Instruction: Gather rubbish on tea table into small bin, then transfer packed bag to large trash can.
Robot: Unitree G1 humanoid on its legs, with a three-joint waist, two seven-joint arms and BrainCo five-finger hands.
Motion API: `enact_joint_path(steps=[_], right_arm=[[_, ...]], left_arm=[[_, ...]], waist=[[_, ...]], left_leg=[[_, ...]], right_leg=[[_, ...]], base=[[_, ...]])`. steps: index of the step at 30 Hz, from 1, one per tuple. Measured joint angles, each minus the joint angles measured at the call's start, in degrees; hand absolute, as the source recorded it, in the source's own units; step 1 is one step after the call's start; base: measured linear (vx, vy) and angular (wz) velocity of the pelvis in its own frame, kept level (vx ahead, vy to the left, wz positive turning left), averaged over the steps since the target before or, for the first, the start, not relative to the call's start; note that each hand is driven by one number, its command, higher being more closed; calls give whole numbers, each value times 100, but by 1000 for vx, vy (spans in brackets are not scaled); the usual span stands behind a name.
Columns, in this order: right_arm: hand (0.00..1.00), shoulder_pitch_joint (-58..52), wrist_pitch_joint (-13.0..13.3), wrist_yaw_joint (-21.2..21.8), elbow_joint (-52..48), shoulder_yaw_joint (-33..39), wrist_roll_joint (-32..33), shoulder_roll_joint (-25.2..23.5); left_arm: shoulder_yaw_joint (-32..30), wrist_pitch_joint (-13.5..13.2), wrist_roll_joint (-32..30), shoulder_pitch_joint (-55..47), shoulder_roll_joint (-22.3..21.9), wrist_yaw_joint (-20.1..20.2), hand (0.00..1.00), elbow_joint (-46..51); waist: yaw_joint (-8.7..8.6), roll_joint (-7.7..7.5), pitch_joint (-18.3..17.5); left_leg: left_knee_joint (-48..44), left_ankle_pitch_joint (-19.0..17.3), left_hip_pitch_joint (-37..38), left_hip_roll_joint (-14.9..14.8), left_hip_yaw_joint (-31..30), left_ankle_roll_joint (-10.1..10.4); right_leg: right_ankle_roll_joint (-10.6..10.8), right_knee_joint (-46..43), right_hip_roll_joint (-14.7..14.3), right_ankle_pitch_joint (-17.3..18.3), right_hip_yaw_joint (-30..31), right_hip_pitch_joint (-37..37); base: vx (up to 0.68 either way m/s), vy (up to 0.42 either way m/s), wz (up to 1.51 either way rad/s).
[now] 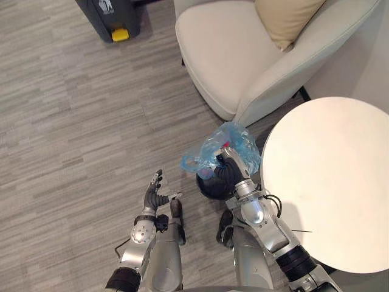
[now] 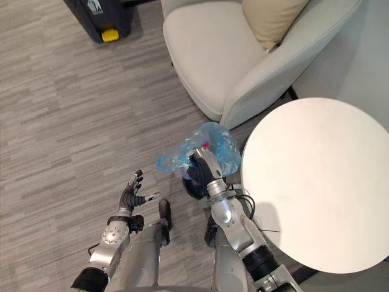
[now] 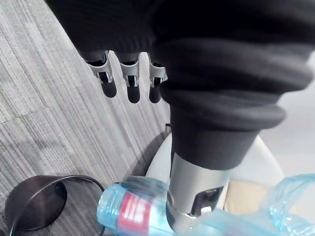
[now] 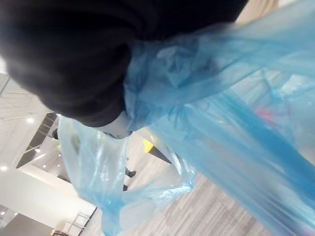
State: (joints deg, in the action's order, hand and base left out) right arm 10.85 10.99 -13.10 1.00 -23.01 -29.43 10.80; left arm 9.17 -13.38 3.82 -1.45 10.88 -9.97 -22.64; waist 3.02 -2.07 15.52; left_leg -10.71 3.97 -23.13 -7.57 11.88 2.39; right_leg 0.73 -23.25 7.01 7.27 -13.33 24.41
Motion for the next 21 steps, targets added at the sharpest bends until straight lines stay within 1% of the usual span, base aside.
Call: enact_joint_path(steps=[1,3,5,8,10,11,13,15,16,18,20,21], right_arm=[[100,1,9,100,0,-1,101,29],[100,-1,24,224,0,-8,285,117],[100,-16,41,361,0,-37,473,225],[100,-19,121,578,0,-77,721,269],[100,-19,198,725,0,-180,939,332],[100,-19,211,748,0,-184,990,327],[100,-4,224,891,0,-266,1297,335],[100,-4,225,976,0,-293,1423,353],[100,26,225,1056,0,-379,1570,447],[100,78,228,1110,0,-431,1602,511],[100,127,229,1241,0,-520,1782,604],[100,138,229,1256,0,-527,1810,615]], left_arm=[[12,-26,0,-97,57,9,0,106],[17,-63,2,-193,134,60,0,352],[33,-99,1,-311,192,131,0,690],[47,-158,0,-393,193,185,0,993],[84,-220,-2,-532,200,234,0,1319],[99,-229,-4,-535,210,233,0,1404],[190,-322,-23,-622,311,236,0,1691],[186,-338,-67,-659,334,234,0,1861],[190,-346,-129,-664,346,234,0,2022],[190,-372,-185,-649,381,233,0,2239],[209,-484,-230,-631,453,241,0,2544],[233,-503,-230,-613,494,242,0,2613]], waist=[[-58,-5,-55],[-71,1,-65],[-83,24,-295],[-98,44,-413],[-98,87,-628],[-94,98,-664],[-88,129,-795],[-80,140,-827],[-75,161,-907],[-76,167,-938],[-76,176,-1045],[-75,176,-1045]], left_leg=[[203,79,180,51,13,7],[455,127,517,74,70,-7],[804,221,764,99,106,12],[1099,283,1124,161,110,2],[1248,283,1309,171,110,2],[1275,283,1351,176,109,2],[1360,283,1497,191,112,2],[1421,284,1626,235,109,1],[1487,291,1730,251,109,-7],[1511,291,1807,260,109,-7],[1607,322,1872,268,109,-10],[1607,322,1897,268,109,-10]], right_leg=[[26,180,-12,-56,-6,-176],[58,413,-25,-121,10,-472],[102,823,-94,-286,31,-731],[127,1176,-135,-388,35,-1113],[181,1471,-165,-480,37,-1365],[184,1538,-171,-501,36,-1422],[183,1746,-199,-576,39,-1614],[184,1809,-221,-583,29,-1750],[192,1860,-239,-589,32,-1847],[193,1893,-240,-591,34,-1926],[199,1962,-258,-623,50,-1969],[199,1965,-260,-623,54,-1992]], base=[[157,32,-5],[171,45,-9],[124,52,-13],[108,52,-5],[85,46,-1],[98,46,0],[73,43,-2],[43,36,0],[0,0,0],[0,0,0],[7,9,-2],[0,0,0]])
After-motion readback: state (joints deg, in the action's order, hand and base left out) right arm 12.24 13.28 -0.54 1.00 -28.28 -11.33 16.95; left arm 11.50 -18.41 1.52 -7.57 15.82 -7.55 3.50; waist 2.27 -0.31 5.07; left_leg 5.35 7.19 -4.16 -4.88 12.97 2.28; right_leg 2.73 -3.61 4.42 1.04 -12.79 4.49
